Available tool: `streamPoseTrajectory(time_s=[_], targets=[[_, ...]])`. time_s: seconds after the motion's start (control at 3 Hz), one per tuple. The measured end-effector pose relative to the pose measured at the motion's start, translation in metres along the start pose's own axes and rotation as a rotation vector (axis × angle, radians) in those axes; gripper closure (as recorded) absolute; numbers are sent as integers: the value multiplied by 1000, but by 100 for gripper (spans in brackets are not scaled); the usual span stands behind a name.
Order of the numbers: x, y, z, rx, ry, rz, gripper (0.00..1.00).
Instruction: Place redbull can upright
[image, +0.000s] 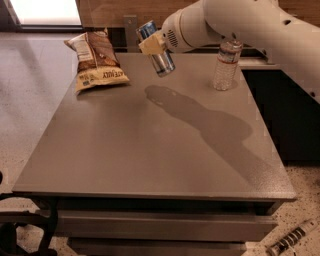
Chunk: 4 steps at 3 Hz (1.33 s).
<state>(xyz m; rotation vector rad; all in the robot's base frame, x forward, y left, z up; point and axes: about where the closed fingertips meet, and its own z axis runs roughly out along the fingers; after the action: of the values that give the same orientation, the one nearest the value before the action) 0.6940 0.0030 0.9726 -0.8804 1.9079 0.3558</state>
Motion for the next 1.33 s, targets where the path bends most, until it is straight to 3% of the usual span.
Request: streamPoseTrajectory(time_s=[0.33, 0.67, 1.0, 1.33], targets=[[-4, 3, 3, -169, -152, 34, 100], [-7, 7, -1, -274, -237, -42, 100], [-1, 11, -3, -325, -293, -122, 100], [9, 15, -7, -337, -328, -157, 100]])
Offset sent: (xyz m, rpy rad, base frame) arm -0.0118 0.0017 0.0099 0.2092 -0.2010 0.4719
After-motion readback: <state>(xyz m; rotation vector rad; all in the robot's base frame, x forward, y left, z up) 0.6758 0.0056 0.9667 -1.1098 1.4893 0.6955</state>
